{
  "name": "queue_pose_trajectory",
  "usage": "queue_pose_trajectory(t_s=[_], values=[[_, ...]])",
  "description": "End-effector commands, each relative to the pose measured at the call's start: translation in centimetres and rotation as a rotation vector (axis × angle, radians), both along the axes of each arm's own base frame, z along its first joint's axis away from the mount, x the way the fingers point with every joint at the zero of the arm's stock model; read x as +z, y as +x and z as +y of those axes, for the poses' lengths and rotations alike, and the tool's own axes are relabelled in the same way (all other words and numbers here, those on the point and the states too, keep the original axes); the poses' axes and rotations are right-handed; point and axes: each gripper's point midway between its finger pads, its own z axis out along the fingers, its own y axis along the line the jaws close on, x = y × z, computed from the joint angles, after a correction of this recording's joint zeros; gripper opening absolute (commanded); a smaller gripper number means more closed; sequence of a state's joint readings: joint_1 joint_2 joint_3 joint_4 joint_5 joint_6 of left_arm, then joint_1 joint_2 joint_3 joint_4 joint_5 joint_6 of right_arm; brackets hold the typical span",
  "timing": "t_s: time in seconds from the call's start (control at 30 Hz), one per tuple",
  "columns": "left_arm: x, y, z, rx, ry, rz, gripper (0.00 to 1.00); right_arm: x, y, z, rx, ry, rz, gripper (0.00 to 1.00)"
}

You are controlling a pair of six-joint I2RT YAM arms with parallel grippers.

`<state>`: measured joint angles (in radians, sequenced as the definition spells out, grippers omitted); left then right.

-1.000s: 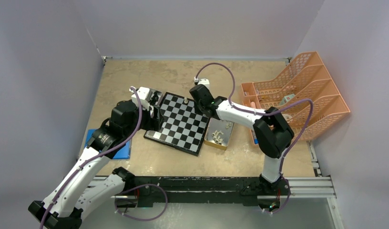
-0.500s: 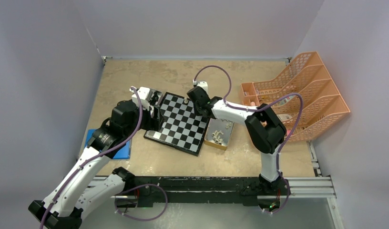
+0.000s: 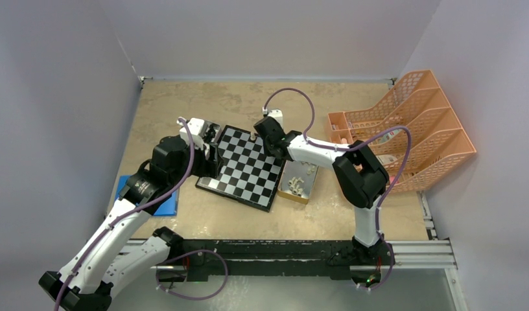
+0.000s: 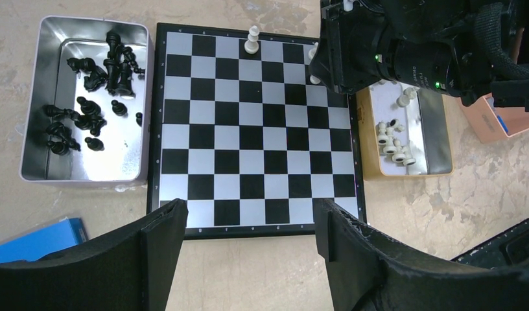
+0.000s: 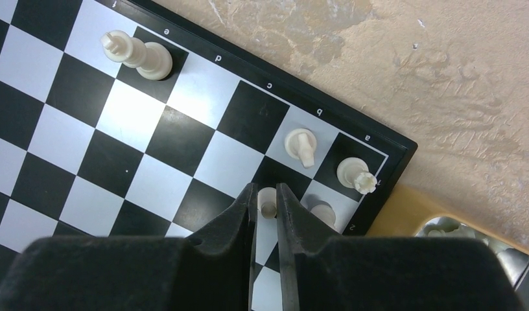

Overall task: Set up the chess pieces on the board
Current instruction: Place the chess piece on the chessboard.

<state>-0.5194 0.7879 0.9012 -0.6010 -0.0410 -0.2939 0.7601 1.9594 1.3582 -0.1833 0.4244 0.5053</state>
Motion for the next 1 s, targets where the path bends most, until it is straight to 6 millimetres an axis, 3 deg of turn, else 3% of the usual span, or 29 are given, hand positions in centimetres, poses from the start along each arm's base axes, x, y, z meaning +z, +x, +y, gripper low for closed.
queue_pose_trajectory(t_s=[0.0, 0.4, 0.97], values=[[0.5, 0.4, -0.3, -0.006, -0.013, -0.025, 0.72, 1.2, 0.9, 0.6, -0.021, 0.021, -0.031, 0.20], [0.3, 0.5, -0.4, -0.012, -0.007, -0.021, 0.72, 2.9, 0.8, 0.3, -0.030, 0.017, -0.043, 0.24], [0.5, 0.4, -0.4, -0.012, -0.013, -0.028, 0.72, 2.5, 1.1, -0.1, -0.035, -0.012, -0.051, 0.24]])
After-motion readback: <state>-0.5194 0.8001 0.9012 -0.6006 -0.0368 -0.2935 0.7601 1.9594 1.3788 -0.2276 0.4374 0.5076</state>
